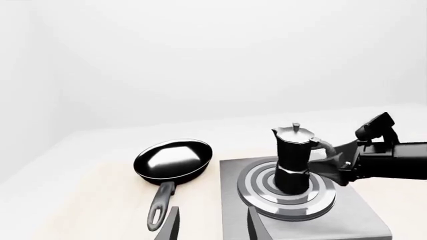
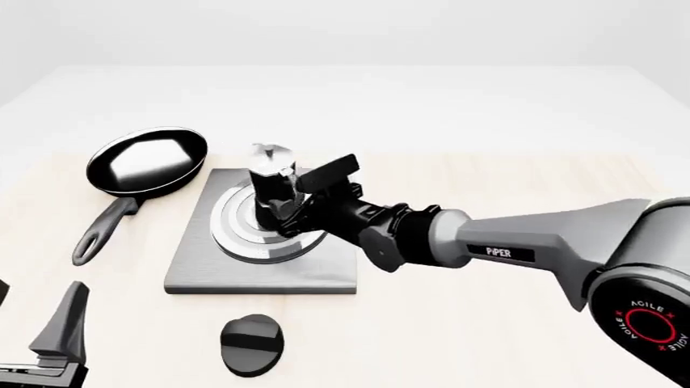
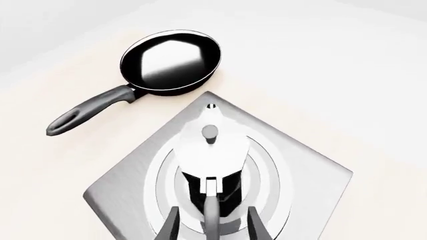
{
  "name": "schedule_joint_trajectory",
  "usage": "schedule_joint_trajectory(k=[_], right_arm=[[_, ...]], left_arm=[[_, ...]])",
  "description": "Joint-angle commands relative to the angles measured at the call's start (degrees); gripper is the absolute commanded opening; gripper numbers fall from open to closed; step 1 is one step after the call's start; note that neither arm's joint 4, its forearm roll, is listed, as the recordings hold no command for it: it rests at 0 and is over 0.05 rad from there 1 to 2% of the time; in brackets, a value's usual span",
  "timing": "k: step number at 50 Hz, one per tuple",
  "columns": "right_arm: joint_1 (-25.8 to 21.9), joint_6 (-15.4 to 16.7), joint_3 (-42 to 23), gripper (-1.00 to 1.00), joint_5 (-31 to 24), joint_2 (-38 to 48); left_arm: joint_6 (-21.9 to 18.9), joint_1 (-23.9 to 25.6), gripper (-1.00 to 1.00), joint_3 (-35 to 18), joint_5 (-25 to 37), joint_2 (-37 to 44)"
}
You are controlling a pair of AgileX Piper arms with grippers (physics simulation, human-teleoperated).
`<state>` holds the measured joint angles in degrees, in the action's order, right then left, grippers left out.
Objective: Turn on the stove and put the moka pot on it.
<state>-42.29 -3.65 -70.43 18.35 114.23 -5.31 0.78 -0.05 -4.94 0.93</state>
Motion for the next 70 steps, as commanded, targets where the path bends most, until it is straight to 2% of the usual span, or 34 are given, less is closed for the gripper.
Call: schedule_joint_trajectory(k=[1,17,36,49,52,64,70], right_arm=[[-0.2,1.3,3.7,1.0,-0.5,-2.9],[0.3,2.8,11.2,1.0,-4.6,-15.8],[0.3,2.1,21.3,1.0,-11.0,-36.2],[3.4,2.8,28.2,1.0,-15.5,-50.2],[3.7,4.2,29.4,1.0,-17.5,-53.9],[8.7,1.2,32.5,1.0,-23.4,-68.7],[10.8,1.2,35.5,1.0,-25.3,-73.8]], left_arm=[[0.1,0.0,1.0,0.0,0.3,-0.8],[0.1,0.2,1.0,0.0,-0.5,-0.9],[0.3,0.1,1.0,0.0,-2.0,-0.9],[0.1,0.6,1.0,0.0,-2.1,-0.9],[0.4,0.9,1.0,0.0,-0.8,-0.9],[-0.5,2.5,1.0,0.0,0.2,-0.9],[0.1,2.2,1.0,-0.1,0.3,-0.9]])
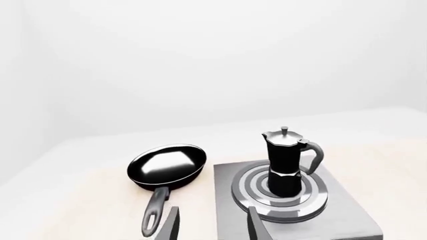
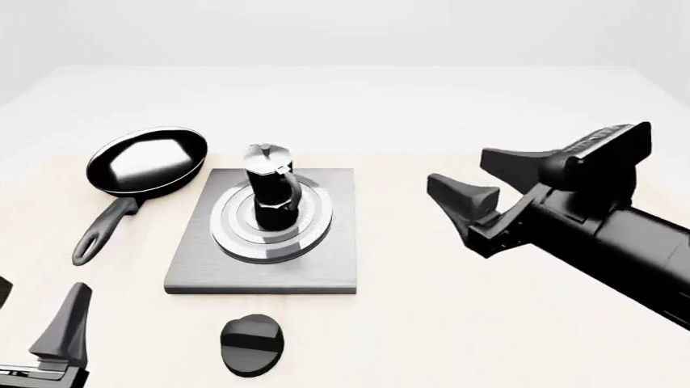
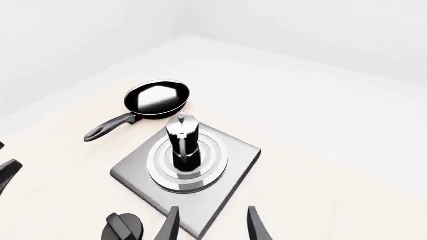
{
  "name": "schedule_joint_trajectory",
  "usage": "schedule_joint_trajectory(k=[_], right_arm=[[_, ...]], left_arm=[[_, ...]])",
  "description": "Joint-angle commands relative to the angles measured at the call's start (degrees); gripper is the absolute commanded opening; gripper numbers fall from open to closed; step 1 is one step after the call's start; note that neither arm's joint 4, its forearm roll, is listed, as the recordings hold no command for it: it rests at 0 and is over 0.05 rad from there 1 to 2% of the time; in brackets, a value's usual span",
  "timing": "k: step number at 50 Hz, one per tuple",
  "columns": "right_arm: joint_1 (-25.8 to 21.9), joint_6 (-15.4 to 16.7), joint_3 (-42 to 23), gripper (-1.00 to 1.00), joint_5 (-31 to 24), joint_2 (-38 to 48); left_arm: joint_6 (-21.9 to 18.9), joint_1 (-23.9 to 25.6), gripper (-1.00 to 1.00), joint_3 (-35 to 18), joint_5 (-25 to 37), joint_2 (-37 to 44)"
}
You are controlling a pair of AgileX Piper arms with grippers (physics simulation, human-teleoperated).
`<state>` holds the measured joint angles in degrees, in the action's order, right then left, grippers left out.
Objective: Turn on the stove and put the moka pot on it.
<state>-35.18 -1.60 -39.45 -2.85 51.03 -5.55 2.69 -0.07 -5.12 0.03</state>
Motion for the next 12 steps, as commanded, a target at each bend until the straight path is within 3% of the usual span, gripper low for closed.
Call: schedule_joint_trajectory(k=[1,3,4,12], right_arm=[[3.8,-0.9,5.3,1.0,-4.1,-11.2],[5.6,-1.3,6.6,1.0,-4.7,-12.2],[6.3,-1.3,7.1,1.0,-5.2,-13.0],[9.3,-1.6,9.9,1.0,-9.4,-20.4]], left_arm=[[0.2,0.3,1.0,-0.1,0.4,0.0],[0.1,0.7,1.0,-0.1,0.1,0.0],[2.0,1.6,1.0,-0.5,-0.2,0.0],[1.2,0.8,1.0,-0.4,-0.4,0.0]])
